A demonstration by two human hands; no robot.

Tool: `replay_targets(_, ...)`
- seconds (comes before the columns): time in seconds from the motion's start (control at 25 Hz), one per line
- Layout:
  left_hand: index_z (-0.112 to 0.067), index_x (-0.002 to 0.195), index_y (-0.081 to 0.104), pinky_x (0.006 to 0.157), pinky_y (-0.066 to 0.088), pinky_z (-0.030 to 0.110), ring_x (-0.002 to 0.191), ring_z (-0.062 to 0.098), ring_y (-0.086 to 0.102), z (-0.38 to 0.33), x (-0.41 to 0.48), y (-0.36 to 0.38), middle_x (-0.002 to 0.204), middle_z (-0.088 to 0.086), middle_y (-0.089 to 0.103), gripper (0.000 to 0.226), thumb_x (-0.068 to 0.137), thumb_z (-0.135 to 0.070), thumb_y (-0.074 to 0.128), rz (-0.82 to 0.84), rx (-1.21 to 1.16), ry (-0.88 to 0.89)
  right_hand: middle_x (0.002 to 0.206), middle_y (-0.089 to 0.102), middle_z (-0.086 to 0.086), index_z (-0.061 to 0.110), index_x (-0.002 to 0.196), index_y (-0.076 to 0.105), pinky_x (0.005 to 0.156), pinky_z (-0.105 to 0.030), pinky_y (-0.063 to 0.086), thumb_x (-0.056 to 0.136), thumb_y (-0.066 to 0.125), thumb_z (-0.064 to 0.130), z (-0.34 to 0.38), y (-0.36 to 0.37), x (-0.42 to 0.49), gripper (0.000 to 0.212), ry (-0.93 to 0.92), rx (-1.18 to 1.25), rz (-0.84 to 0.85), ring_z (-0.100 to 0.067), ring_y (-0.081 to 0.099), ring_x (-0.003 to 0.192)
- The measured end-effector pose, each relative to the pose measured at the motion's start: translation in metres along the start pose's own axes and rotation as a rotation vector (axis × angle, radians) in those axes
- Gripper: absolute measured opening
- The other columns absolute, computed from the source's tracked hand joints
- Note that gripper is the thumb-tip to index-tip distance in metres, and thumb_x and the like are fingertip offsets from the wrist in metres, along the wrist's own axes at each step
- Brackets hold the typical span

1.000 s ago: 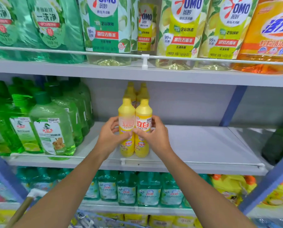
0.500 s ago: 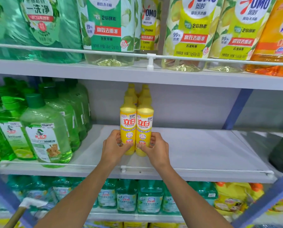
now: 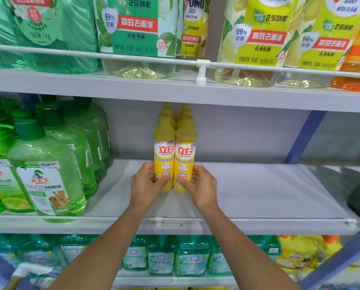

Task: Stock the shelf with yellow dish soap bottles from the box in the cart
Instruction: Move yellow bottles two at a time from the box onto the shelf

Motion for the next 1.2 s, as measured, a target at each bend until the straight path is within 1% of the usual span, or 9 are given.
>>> replay_targets(0.16,-0.015,0.118,0.063,0.083,0.056,0.028,0.090,0.014,0.067,-0.004,-0.003,0.001,0.105,-0.004,0.069,0.052,0.074,-0.028,0.088,0.009,0.003,-0.010,0.113,0.071,0.003,0.019,0.123,0.066,0.082,-0.015,0.054,0.075,0.088,0.039,0.001,0.000,0.000,0.057,0.006,-0.044,0.015,-0.009,0.069,0.096)
replay_targets(0.28,-0.015,0.121,0.062,0.080,0.054,0.026,0.089,0.014,0.067,-0.006,-0.001,0.001,0.109,-0.001,0.071,0.055,0.075,-0.029,0.087,0.022,0.008,-0.030,0.116,0.072,0.001,0.019,0.125,0.067,0.090,-0.028,0.058,0.074,0.088,0.039,0.005,0.000,-0.001,0.059,0.024,-0.095,0.020,-0.012,0.070,0.099)
replay_targets(0.4,-0.015,0.128,0.057,0.087,0.055,0.034,0.095,0.018,0.065,-0.010,-0.002,-0.003,0.120,0.005,0.070,0.060,0.077,-0.033,0.084,0.063,0.024,-0.070,0.122,0.071,-0.001,0.017,0.128,0.063,0.096,-0.039,0.057,0.077,0.084,0.044,0.016,-0.006,-0.006,0.061,0.058,-0.157,0.053,-0.017,0.069,0.106)
replay_targets(0.56,-0.010,0.141,0.044,0.097,0.049,0.044,0.122,0.030,0.056,-0.014,-0.012,-0.025,0.134,0.011,0.058,0.073,0.084,-0.047,0.073,0.187,0.343,-0.067,0.149,0.052,-0.012,0.006,0.151,0.040,0.110,-0.045,0.045,0.086,0.070,0.056,0.035,-0.027,-0.022,0.087,0.112,-0.388,0.120,-0.029,0.050,0.135)
replay_targets(0.68,-0.016,0.141,0.044,0.101,0.046,0.042,0.129,0.028,0.051,-0.018,-0.033,-0.053,0.139,0.009,0.055,0.075,0.084,-0.061,0.064,0.387,0.582,0.023,0.150,0.048,-0.014,0.006,0.150,0.040,0.112,-0.041,0.040,0.093,0.063,0.053,0.050,-0.047,-0.044,0.078,0.069,-0.561,0.237,-0.030,0.045,0.139)
replay_targets(0.8,-0.023,0.151,0.032,0.110,0.039,0.041,0.138,0.027,0.041,-0.031,-0.064,-0.077,0.152,0.008,0.043,0.090,0.082,-0.077,0.050,0.517,0.847,0.155,0.137,0.055,-0.013,0.016,0.137,0.052,0.103,-0.042,0.046,0.093,0.058,0.056,0.072,-0.062,-0.073,0.060,-0.069,-0.700,0.374,-0.032,0.051,0.129)
replay_targets(0.92,-0.021,0.152,0.031,0.114,0.033,0.042,0.142,0.029,0.036,-0.051,-0.107,-0.090,0.155,0.010,0.039,0.090,0.084,-0.079,0.041,0.473,1.012,0.254,0.139,0.052,-0.012,0.019,0.139,0.047,0.103,-0.047,0.046,0.091,0.053,0.063,0.088,-0.073,-0.106,0.066,-0.208,-0.834,0.477,-0.032,0.046,0.130)
replay_targets(1.08,-0.017,0.147,0.037,0.108,0.039,0.046,0.131,0.031,0.045,-0.060,-0.173,-0.096,0.143,0.013,0.049,0.099,0.077,-0.086,0.021,0.417,1.117,0.312,0.155,0.038,-0.012,0.015,0.152,0.033,0.111,-0.048,0.040,0.093,0.049,0.066,0.091,-0.089,-0.159,0.080,-0.312,-0.900,0.513,-0.033,0.034,0.141)
replay_targets(1.2,-0.015,0.149,0.034,0.109,0.039,0.047,0.132,0.033,0.045,-0.047,-0.216,-0.097,0.144,0.014,0.048,0.093,0.084,-0.081,0.029,0.441,1.130,0.260,0.156,0.037,-0.012,0.013,0.153,0.032,0.112,-0.048,0.039,0.094,0.047,0.067,0.074,-0.102,-0.199,0.082,-0.304,-0.896,0.520,-0.032,0.033,0.143)
Point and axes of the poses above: each hand's wrist, its own x-axis towards the middle knuckle, its own y-axis out of the palm, z = x × y, the point moved 1 cm from there along x, towards the middle knuckle
